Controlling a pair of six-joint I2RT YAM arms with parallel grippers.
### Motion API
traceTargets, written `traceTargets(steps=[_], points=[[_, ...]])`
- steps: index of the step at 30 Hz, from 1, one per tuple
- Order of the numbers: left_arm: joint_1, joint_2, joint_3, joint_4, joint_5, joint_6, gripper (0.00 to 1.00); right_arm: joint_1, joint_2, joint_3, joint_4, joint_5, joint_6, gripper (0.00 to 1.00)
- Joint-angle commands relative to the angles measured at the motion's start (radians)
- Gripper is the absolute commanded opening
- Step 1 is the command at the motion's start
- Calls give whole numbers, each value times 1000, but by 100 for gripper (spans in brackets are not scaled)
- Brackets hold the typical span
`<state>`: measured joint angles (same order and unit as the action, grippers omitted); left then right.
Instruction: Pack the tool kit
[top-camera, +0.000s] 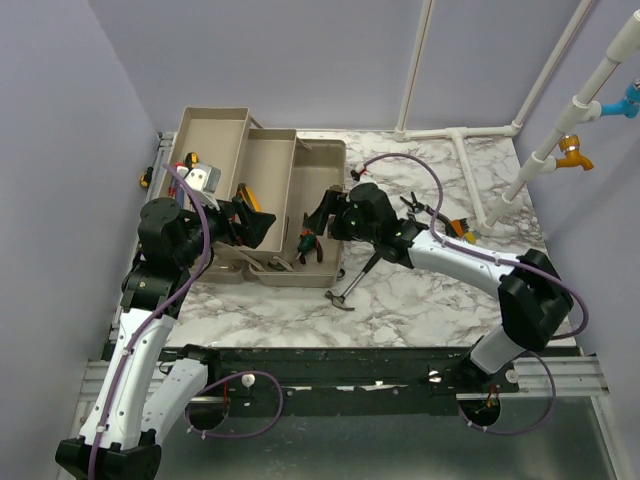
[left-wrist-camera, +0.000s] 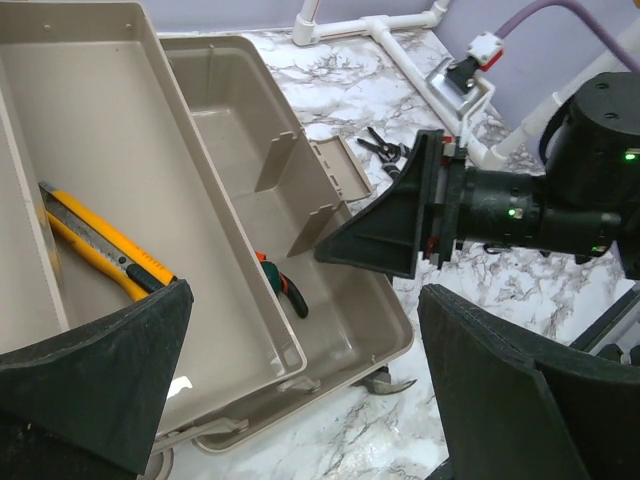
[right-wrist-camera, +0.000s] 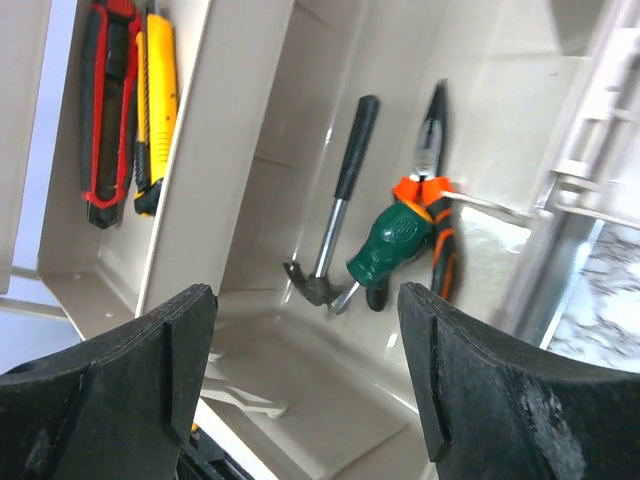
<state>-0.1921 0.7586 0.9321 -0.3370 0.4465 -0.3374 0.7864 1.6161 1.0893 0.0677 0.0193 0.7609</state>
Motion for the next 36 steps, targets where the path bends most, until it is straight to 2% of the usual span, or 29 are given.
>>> traceTargets(steps=[1, 7, 12, 17, 20, 25, 27, 30, 36], points=[[-9, 2, -14, 15, 23, -6, 99, 5, -128, -31, -143, 213, 19, 79], [-17, 2, -14, 12, 24, -8, 99, 6, -278, -126, -399, 573, 184, 79], [-27, 0, -15, 10, 26, -8, 98, 4, -358, -211, -539, 709, 322, 81], [-35, -4, -15, 6, 23, -6, 98, -9, -314, -187, -733, 800, 466, 83], [-37, -11, -15, 6, 21, -5, 99, -86, -269, -161, -731, 741, 370, 82], [-43, -20, -21, 5, 19, -3, 99, -252, -182, -104, -619, 553, 58, 81], [-45, -22, -21, 6, 16, -2, 99, -295, -123, -67, -602, 519, -41, 80], [-47, -21, -22, 9, 17, -5, 98, -311, -7, 4, -572, 384, -277, 80], [-63, 0, -16, 4, 24, -8, 99, -345, 196, 148, -621, 449, -343, 79]])
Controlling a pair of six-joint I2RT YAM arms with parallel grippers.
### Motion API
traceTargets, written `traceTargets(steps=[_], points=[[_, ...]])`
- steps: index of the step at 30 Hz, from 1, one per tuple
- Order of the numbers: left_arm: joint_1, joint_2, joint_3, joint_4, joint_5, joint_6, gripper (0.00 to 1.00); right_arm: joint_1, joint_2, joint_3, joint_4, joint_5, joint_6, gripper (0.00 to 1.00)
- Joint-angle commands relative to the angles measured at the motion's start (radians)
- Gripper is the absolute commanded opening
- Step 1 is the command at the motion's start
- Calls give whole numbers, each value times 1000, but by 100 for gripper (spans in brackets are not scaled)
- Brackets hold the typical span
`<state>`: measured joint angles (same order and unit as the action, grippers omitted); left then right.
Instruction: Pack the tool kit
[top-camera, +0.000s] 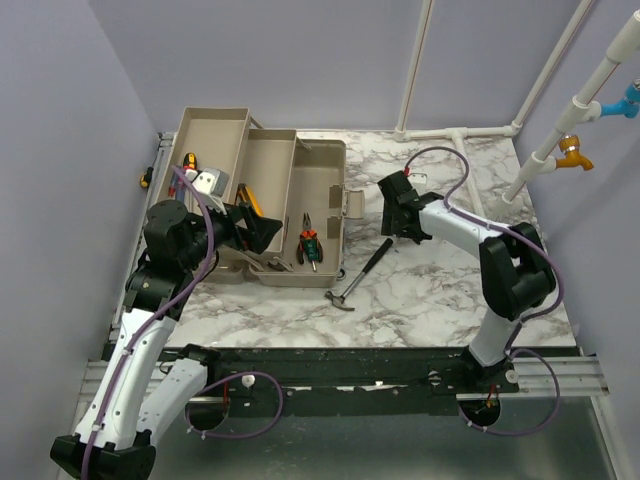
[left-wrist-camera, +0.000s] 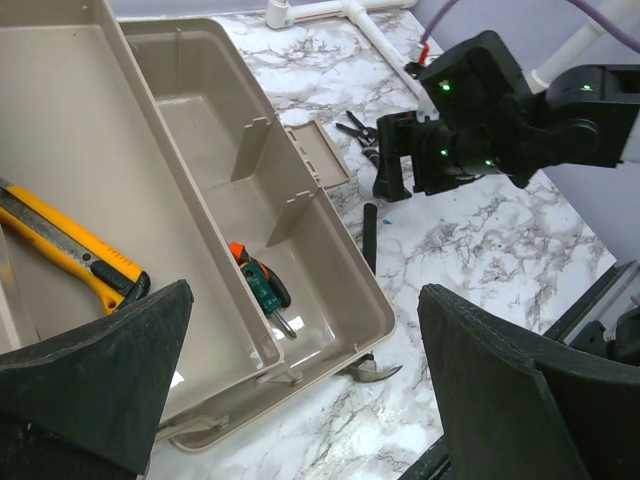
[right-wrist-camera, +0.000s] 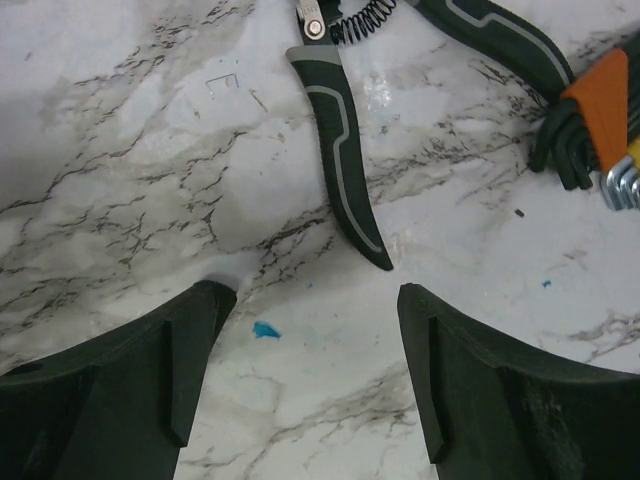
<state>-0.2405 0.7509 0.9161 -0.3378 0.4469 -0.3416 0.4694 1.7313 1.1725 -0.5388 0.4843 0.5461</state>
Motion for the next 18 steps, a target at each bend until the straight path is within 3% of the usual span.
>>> traceTargets(steps=[1, 6, 11, 15, 18], points=[[-16, 8, 3, 0, 23, -4, 98, -45, 95, 78, -8, -30, -135, 79], [-25, -15, -12, 13, 4, 0, 99, -117, 163, 109, 30, -111, -187, 77], [-25, -5, -1, 0, 6, 1, 98, -157, 214, 108, 89, -262, -200, 66], [-25, -13, -3, -1, -9, 4, 98, -158, 248, 83, 132, -314, -177, 47], [-26, -20, -6, 0, -17, 7, 99, -161, 272, 70, 147, -331, -158, 21]])
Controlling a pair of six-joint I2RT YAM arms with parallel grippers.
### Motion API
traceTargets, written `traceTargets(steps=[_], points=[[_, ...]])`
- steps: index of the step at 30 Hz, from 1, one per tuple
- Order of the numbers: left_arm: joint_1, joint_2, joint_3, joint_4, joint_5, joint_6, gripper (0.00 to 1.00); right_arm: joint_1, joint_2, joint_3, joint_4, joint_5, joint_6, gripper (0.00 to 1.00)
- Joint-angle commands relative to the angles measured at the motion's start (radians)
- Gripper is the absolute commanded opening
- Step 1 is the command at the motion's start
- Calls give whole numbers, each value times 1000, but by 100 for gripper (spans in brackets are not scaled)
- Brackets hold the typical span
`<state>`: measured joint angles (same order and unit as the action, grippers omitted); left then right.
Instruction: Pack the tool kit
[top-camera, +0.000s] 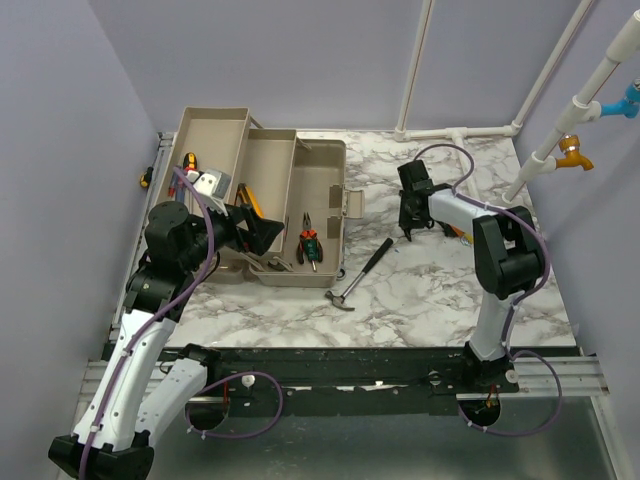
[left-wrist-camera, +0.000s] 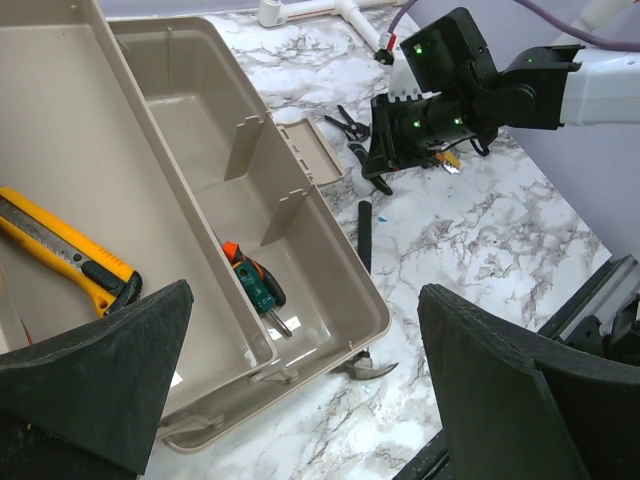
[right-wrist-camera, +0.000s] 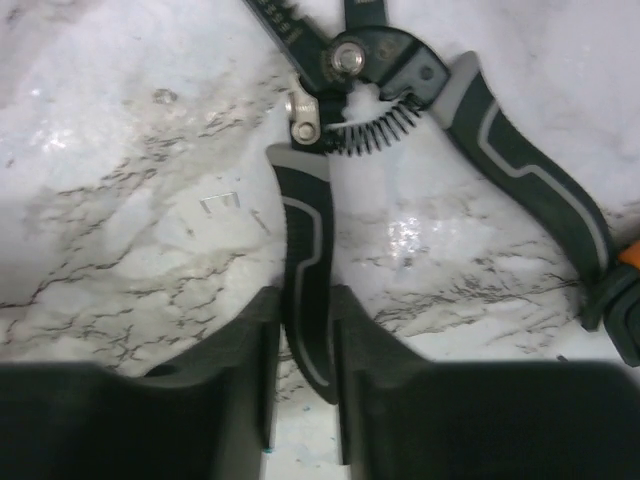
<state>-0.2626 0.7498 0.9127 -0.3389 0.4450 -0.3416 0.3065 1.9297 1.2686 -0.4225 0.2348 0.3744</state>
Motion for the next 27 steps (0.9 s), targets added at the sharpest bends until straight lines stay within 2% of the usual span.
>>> traceTargets(steps=[1, 2, 3, 11, 19, 27], points=[[-4, -18, -3, 1, -15, 7, 98, 2, 80, -25, 30, -91, 16, 12], [-4, -17, -3, 1, -15, 6, 98, 2, 84, -24, 31, -102, 24, 2], [-4, -15, -2, 0, -14, 6, 98, 1, 82, -24, 33, -102, 29, 1], [-4, -7, 2, -2, -18, 6, 98, 3, -110, -75, 88, -86, 27, 1], [-4, -5, 4, -6, -26, 9, 98, 3, -304, -73, 87, -229, 29, 1], [-4, -4, 5, -6, -25, 9, 99, 4, -443, -37, 70, -435, 46, 1]])
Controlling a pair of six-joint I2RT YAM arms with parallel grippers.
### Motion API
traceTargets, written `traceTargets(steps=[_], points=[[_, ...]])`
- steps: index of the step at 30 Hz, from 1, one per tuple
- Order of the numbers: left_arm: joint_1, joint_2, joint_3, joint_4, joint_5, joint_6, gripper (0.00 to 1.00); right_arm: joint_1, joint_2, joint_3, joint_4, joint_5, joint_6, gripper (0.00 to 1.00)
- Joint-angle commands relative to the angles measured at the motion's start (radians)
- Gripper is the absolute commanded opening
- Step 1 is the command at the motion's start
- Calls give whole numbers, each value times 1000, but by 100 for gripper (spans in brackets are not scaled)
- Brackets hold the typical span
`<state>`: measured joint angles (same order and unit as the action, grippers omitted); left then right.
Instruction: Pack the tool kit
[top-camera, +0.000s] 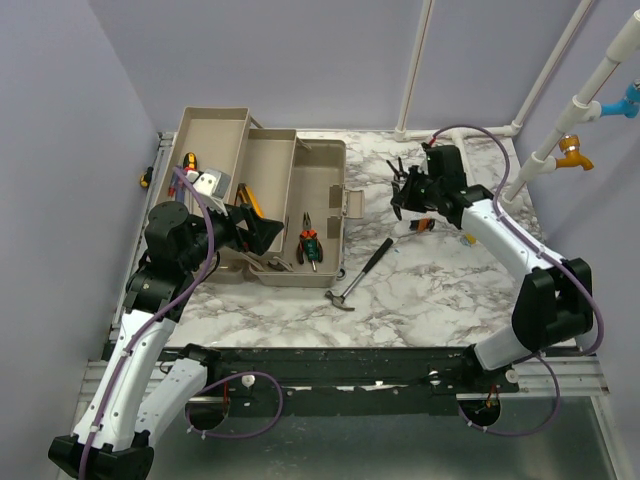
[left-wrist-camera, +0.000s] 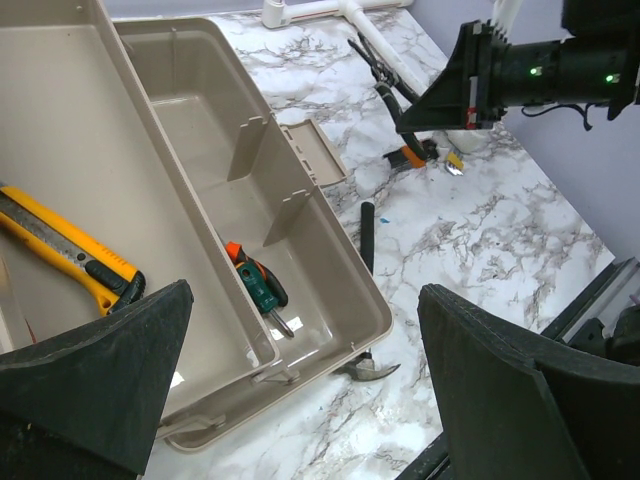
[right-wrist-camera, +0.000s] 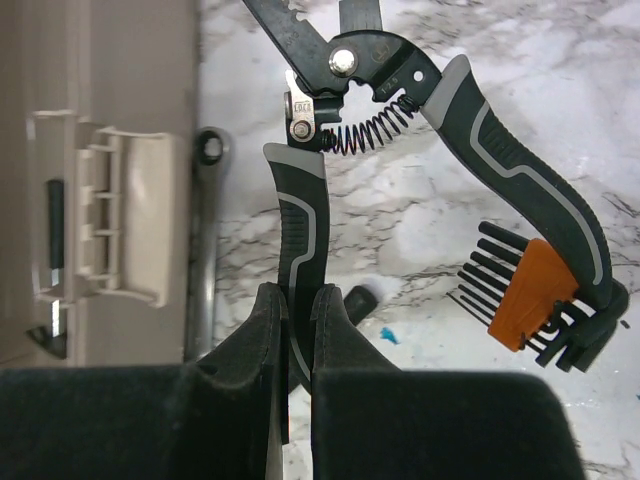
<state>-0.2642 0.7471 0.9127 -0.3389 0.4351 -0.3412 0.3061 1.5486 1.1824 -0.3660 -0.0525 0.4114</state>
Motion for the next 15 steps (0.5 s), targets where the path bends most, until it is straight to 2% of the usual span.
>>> traceTargets(steps=[1, 9, 15], points=[[-3, -2, 5, -6, -14, 8, 98, 5, -70, 56, 15, -182, 12, 1], [-3, -8, 3, -6, -16, 9, 98, 16, -113, 79, 43, -323, 65, 1], [-3, -9, 5, -6, -16, 8, 98, 117, -77, 112, 97, -348, 120, 1]])
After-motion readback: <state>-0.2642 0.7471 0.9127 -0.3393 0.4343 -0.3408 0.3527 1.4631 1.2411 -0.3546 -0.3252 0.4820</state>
